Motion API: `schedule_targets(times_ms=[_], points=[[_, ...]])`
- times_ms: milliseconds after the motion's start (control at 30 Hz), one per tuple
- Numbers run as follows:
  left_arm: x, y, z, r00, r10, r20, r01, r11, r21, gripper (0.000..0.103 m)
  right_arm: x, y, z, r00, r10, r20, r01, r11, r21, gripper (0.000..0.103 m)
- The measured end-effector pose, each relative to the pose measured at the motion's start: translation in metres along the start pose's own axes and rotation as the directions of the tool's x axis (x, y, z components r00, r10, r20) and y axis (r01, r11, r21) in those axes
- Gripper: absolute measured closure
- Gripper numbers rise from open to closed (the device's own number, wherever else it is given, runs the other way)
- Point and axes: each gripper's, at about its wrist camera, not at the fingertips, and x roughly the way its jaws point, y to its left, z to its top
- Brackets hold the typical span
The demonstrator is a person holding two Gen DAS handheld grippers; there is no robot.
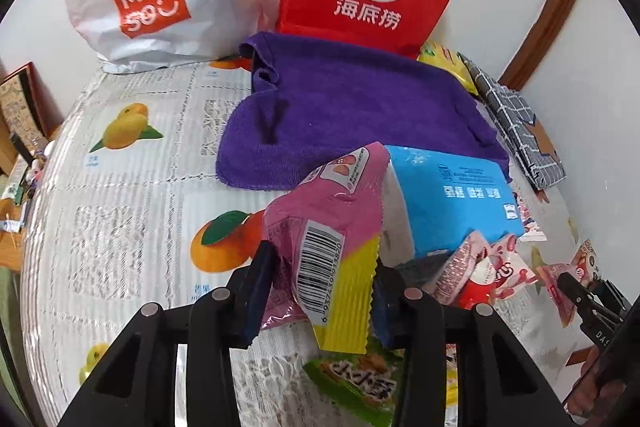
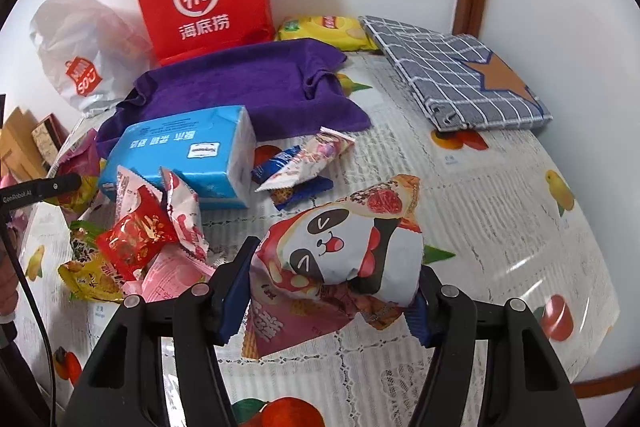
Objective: Organize snacks
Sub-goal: 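Carry the pink wafer bag and panda candy pack with both tools onto the purple towel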
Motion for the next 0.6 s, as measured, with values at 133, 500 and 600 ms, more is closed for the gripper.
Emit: schedule_targets(times_ms=[133,500,600], points=[[-0.017,-0.004,-0.006,0.999,0.038,0.028,-0.037,0.999,-0.018,0.063,-0.006,0.002,0.006,0.999,0.048,0.022,-0.047,0.998,-0.038,0.040],[-0.065,-0.022,-0.021,0.995,0.057,0.088,-0.051,0.997,-0.064,0.063,-0.020,0.002,0.006,0.991,0.129,0.026,-0.126,0.986,-0.110,0.049],[-0.072,-0.032,-0.024,0.994,0.051,0.099,-0.045,0.997,-0.063,0.063,-0.025,-0.005,0.003,0.992,0.128,0.021,-0.125,0.986,-0.108,0.051]])
